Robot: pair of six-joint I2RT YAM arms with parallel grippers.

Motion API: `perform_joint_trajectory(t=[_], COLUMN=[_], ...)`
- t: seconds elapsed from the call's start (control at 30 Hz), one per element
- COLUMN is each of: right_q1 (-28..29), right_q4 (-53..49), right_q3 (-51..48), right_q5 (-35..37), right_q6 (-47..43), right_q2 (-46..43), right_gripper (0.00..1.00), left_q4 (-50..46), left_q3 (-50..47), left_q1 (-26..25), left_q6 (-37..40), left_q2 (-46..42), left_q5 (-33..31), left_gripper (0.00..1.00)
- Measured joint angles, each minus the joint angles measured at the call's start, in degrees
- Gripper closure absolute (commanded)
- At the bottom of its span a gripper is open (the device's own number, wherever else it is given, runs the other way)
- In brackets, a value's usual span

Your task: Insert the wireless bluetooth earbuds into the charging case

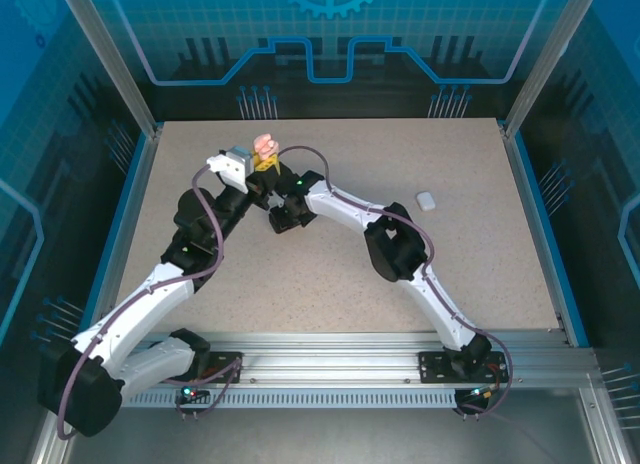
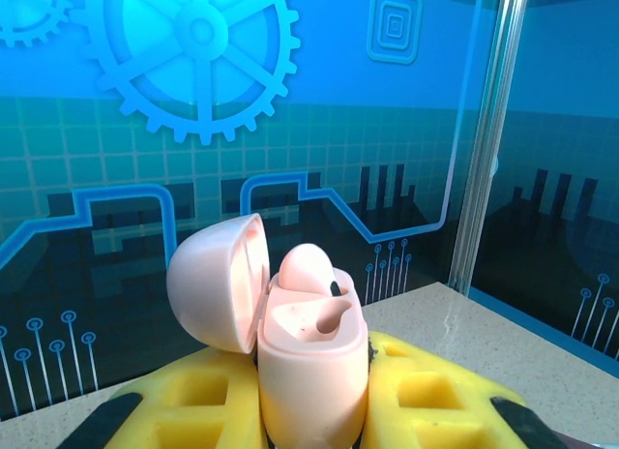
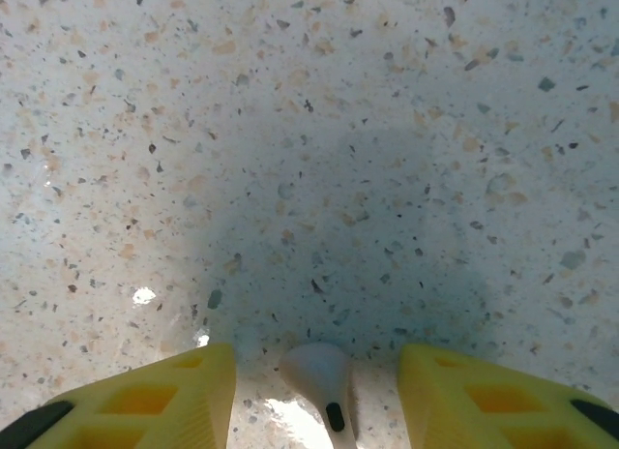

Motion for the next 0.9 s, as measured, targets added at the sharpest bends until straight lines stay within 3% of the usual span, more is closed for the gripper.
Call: perform_joint_trajectory(t=[0.43,0.63,0.9], right_q1=[1.5,1.9,2.0], right_q4=[-1.9,-2.1,-2.1], right_q3=[1.9,2.8,2.8], right_q5=[5.0,4.9,4.8], right_q6=[-3.0,-3.5,-3.5], right_q2=[1.1,1.6,1.6], right_gripper=[0.64,0.77,0.85], left_q4=[0.0,0.0,0.0], left_q3=[0.0,0.0,0.0], left_q1=[0.2,0.2,0.4], left_q6=[0.0,0.0,0.0], left_q2=[0.2,0.3,0.3], left_q5=[0.0,0.0,0.0], left_gripper=[1.0,1.0,1.0])
